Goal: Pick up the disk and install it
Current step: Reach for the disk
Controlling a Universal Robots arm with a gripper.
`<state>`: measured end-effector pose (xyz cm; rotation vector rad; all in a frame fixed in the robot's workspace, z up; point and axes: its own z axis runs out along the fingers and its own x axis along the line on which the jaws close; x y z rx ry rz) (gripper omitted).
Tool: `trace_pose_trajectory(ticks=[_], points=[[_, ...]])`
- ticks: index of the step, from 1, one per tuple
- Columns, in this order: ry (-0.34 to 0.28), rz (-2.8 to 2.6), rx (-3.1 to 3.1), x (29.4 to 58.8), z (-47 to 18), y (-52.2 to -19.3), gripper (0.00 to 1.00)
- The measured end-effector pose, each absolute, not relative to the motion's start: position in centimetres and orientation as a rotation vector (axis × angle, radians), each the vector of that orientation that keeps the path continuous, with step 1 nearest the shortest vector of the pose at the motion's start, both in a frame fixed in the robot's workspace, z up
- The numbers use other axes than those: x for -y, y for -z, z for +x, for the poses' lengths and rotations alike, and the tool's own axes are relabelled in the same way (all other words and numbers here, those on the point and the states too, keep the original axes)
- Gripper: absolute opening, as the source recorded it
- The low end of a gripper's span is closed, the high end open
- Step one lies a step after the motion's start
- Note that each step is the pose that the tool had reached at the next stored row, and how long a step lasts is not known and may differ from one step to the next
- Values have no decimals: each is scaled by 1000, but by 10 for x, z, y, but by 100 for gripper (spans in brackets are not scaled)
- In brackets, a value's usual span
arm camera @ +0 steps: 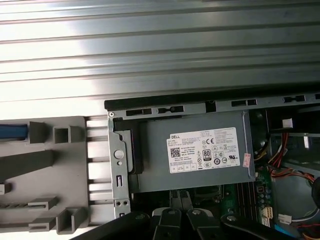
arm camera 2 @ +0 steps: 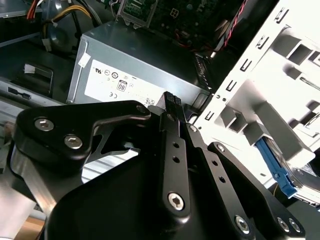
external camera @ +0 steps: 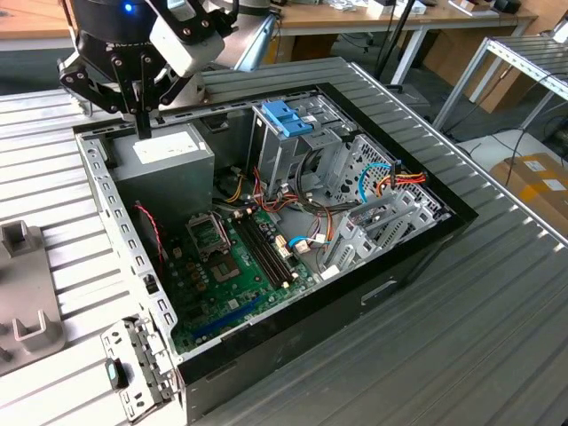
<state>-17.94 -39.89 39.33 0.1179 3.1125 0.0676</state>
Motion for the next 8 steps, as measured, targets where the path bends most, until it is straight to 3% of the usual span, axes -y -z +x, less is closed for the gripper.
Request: trace_pose_trajectory(ticks=[8], points=[[-68,118,-3112,399,-185,-393,10]])
